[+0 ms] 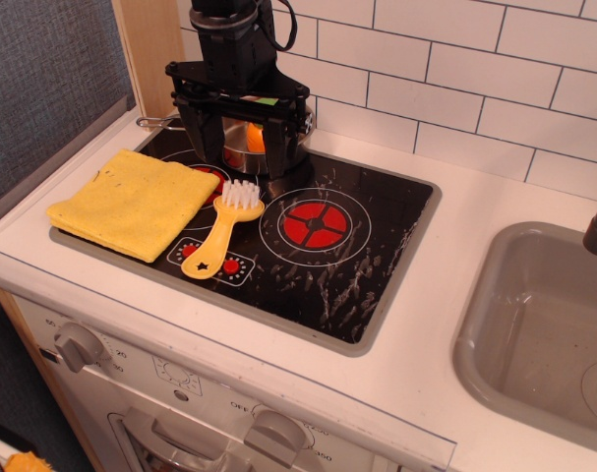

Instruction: Place the brush on the far edge of the stove.

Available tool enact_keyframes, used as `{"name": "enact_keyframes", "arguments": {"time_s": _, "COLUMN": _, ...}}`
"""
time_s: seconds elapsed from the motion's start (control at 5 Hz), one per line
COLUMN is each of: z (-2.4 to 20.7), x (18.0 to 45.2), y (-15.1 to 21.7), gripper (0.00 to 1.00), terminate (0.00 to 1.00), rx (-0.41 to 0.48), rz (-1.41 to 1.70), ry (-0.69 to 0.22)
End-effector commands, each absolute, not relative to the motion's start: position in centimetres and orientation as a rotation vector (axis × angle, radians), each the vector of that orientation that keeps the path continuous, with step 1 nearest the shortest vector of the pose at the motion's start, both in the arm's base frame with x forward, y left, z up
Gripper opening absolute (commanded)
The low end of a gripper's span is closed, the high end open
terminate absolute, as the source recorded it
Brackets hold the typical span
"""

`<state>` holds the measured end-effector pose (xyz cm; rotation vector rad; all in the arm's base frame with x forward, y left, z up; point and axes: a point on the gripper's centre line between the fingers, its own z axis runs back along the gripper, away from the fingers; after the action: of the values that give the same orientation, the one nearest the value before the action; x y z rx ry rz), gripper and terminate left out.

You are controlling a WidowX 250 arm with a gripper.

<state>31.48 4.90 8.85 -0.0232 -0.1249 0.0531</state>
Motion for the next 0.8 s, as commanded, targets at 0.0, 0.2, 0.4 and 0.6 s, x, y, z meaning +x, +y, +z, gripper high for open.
{"name": "enact_keyframes", "arguments": {"time_s": 0.0, "z": 8.9, "x": 31.5, "y": 4.9, "gripper": 1.0, "terminate": 0.0, "rx": -0.023, "rz": 0.053, "ry": -0.125}}
{"name": "enact_keyframes", "arguments": {"time_s": 0.2, "z": 7.4, "x": 31.7, "y": 5.8, "gripper": 1.0, "terminate": 0.0, "rx": -0.025, "rz": 0.066, "ry": -0.12}}
{"name": "enact_keyframes", "arguments": {"time_s": 0.4, "z": 6.1, "x": 31.9, "y": 6.7, "gripper": 1.0, "terminate": 0.0, "rx": -0.005, "rz": 0.074, "ry": -0.133}}
{"name": "enact_keyframes", "arguments": {"time_s": 0.6, "z": 3.8, "x": 32.2, "y": 7.7, "gripper": 1.0, "terminate": 0.0, "rx": 0.074, "rz": 0.049, "ry": -0.121}}
